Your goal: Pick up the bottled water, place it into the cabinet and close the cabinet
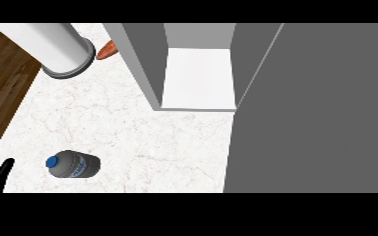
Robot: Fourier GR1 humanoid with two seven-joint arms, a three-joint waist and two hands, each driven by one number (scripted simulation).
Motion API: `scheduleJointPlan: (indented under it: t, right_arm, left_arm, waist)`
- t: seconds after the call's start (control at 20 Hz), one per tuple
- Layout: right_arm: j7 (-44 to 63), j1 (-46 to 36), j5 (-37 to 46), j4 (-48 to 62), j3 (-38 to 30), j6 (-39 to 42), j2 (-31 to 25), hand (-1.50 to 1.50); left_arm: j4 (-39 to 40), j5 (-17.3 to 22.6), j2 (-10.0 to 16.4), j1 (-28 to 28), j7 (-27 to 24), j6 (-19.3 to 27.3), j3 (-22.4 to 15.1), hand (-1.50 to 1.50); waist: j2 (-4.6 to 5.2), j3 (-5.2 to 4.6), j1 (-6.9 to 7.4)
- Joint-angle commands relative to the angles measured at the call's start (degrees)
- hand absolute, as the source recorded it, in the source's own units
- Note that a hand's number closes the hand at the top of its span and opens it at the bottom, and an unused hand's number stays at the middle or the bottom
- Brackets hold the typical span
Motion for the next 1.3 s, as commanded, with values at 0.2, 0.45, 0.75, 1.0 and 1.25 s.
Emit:
scheduleJointPlan:
  t: [0.2, 0.45, 0.75, 1.0, 1.25]
  right_arm:
    - [3.92, 0.26, 1.22, -6.24, 2.23, -2.45, 0.57, -1.5]
    - [6.23, 0.0, 2.8, -8.76, 4.38, -3.69, 0.1, -1.5]
    - [9.49, -0.15, 1.14, -12.09, 3.46, -4.1, -1.82, -1.5]
    - [8.59, -1.58, 4.22, -10.45, 5.66, -5.75, -0.95, -1.5]
    - [12.86, -1.59, -0.02, -14.46, 3.12, -5.55, -3.17, -1.5]
  left_arm:
    - [-13.41, 4.55, -0.55, 3.4, 2.85, 0.74, 1.13, -1.5]
    - [-13.69, 2.12, 0.03, 1.7, 3.82, 2.52, 0.65, -1.5]
    - [-7.72, -1.2, -0.15, -1.21, 0.59, 2.64, 0.56, -1.5]
    - [-6.6, 1.28, -0.15, 0.5, -1.41, 0.82, 3.46, -1.5]
    - [-0.05, -0.76, 0.22, -5.25, -0.39, 2.04, 4.21, -1.5]
  waist:
    - [0.1, 0.01, -0.19]
    - [0.04, 0.01, -0.48]
    - [0.18, 0.0, -1.06]
    - [0.16, -0.03, -0.73]
    - [0.31, -0.01, -1.44]
